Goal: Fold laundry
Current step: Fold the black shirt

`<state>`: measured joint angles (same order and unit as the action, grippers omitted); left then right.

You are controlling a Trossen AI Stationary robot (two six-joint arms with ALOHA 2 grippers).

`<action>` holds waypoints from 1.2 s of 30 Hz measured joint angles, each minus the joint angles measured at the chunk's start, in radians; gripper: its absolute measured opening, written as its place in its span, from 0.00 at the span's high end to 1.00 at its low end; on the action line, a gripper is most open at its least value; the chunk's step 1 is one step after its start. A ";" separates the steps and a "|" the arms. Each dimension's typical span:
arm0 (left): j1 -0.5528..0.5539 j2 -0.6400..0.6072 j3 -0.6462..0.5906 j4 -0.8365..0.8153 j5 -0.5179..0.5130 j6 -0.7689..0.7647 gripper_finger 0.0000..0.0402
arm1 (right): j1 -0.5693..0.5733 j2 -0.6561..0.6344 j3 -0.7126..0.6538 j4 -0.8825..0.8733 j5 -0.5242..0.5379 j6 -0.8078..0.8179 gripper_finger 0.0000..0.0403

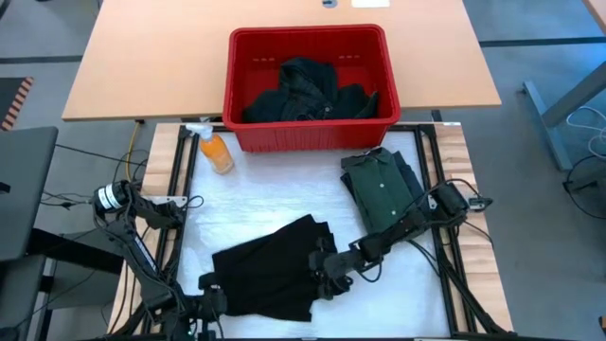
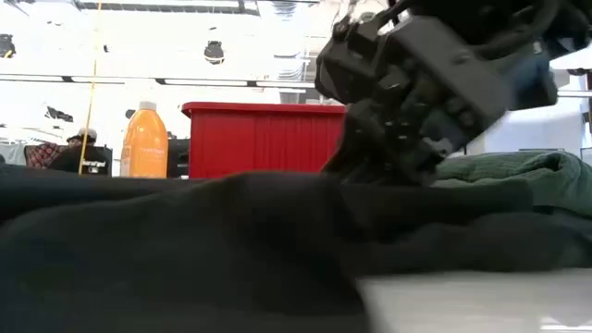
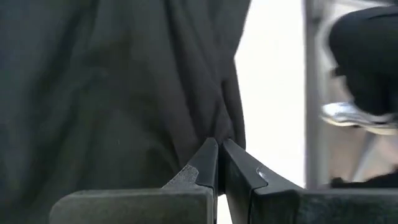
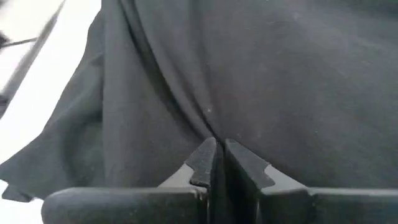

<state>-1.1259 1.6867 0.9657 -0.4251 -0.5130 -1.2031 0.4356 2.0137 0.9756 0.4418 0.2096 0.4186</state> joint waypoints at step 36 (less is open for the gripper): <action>0.162 -0.029 0.044 -0.348 0.396 -0.221 0.74 | -0.102 -0.214 -0.004 -0.196 -0.006 -0.015 0.92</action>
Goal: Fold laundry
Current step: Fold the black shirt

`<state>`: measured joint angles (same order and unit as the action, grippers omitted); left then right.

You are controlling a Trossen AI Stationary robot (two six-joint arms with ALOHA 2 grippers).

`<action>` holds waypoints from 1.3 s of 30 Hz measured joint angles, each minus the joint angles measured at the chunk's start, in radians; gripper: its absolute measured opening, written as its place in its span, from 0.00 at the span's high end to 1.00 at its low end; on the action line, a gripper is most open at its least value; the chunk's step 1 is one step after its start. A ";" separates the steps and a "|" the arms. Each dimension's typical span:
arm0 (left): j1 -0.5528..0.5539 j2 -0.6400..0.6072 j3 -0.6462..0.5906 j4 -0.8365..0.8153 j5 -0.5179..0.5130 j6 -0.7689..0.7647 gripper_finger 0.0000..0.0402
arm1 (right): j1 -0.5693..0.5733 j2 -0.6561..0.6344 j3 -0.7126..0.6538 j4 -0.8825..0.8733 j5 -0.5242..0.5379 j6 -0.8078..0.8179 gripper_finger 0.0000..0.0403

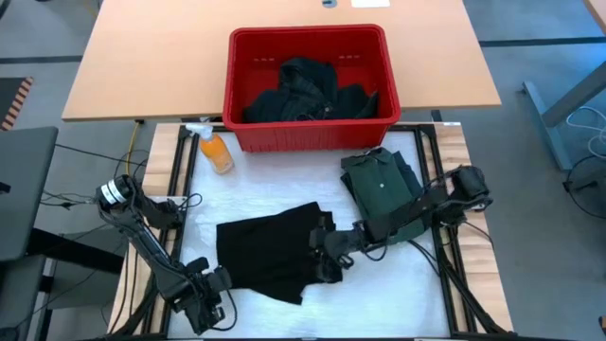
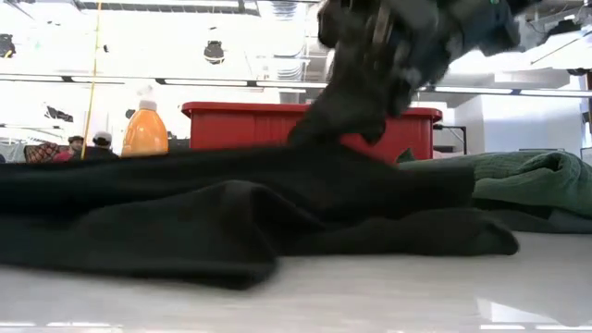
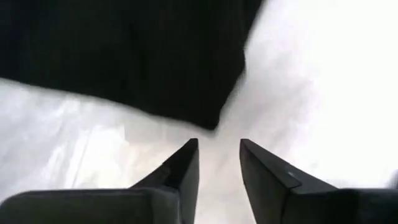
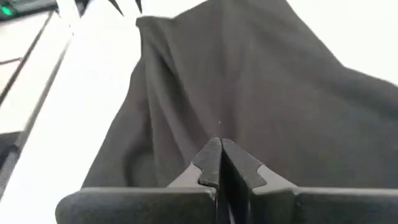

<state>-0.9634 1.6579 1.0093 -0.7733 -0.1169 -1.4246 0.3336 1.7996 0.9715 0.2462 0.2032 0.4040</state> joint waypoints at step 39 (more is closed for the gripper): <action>0.152 0.085 -0.197 0.617 -0.270 0.268 0.70 | 0.005 0.062 0.004 -0.217 -0.172 0.078 0.88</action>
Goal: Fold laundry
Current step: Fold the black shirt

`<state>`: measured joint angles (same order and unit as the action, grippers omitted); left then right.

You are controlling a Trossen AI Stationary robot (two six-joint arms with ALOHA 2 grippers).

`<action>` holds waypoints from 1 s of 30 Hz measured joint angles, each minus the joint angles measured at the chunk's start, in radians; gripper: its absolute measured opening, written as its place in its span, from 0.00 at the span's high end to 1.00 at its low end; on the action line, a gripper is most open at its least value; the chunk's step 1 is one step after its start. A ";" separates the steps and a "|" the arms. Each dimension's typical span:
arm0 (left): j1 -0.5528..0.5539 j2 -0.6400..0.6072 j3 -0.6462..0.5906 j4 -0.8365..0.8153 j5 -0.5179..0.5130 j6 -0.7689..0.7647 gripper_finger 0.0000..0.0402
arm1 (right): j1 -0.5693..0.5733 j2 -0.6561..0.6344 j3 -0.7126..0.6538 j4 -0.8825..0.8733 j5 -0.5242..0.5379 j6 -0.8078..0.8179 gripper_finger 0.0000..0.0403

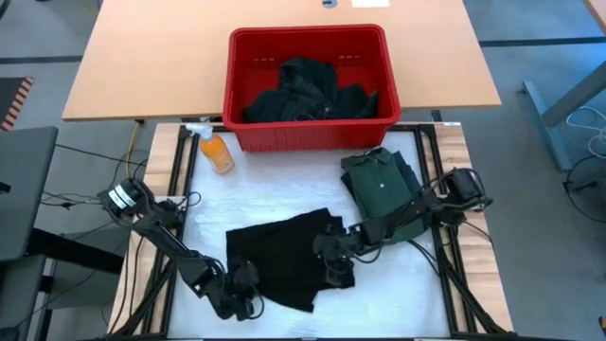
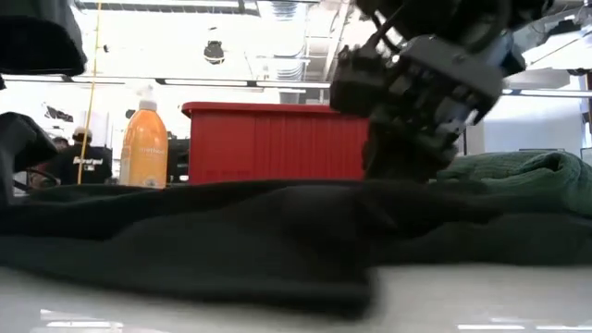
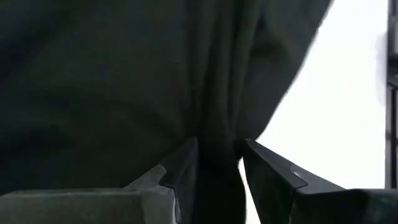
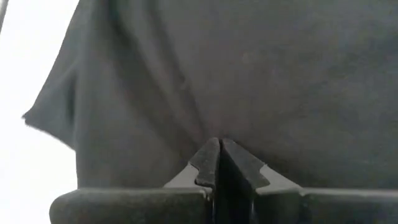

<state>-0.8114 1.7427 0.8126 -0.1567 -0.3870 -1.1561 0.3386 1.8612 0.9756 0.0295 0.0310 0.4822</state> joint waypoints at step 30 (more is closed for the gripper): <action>0.114 -0.263 -0.063 -0.305 -0.341 -0.026 0.70 | -0.016 0.055 0.000 0.138 0.112 -0.036 0.94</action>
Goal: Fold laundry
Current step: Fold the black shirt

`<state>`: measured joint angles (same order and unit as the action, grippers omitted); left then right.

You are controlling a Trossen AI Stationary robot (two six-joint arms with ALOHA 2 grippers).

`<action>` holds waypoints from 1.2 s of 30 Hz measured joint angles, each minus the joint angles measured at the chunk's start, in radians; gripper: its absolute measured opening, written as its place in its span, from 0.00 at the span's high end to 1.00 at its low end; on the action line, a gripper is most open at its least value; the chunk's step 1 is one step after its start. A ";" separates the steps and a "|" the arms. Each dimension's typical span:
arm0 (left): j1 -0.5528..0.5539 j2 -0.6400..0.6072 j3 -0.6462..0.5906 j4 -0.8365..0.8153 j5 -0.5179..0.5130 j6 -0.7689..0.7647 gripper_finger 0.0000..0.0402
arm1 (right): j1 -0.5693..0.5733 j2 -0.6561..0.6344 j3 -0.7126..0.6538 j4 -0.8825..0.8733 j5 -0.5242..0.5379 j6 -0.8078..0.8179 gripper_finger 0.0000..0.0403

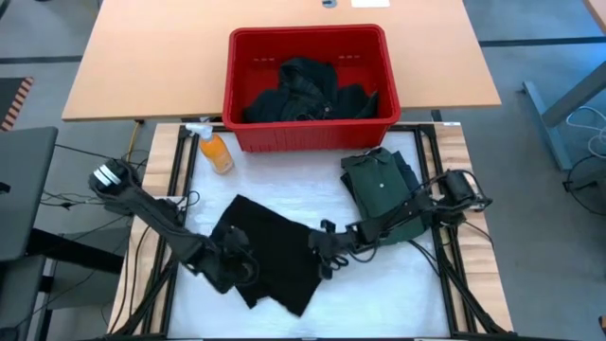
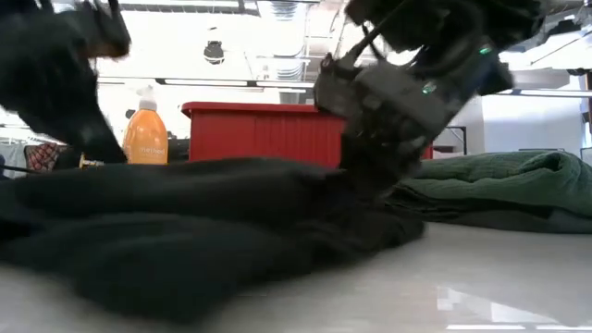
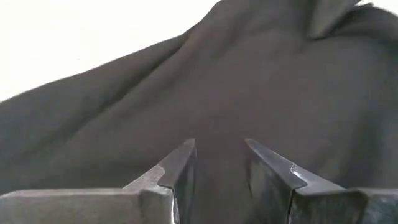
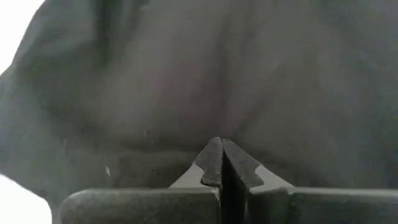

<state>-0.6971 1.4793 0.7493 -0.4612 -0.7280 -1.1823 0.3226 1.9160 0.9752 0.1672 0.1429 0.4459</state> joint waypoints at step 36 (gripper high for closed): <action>0.541 0.113 0.038 0.252 0.109 0.479 0.70 | 0.200 -0.031 -0.002 -0.160 0.290 0.105 0.93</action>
<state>-0.1557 1.5922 0.7876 -0.2093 -0.6194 -0.7032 0.5226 1.8847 0.9733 0.0077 0.4327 0.5508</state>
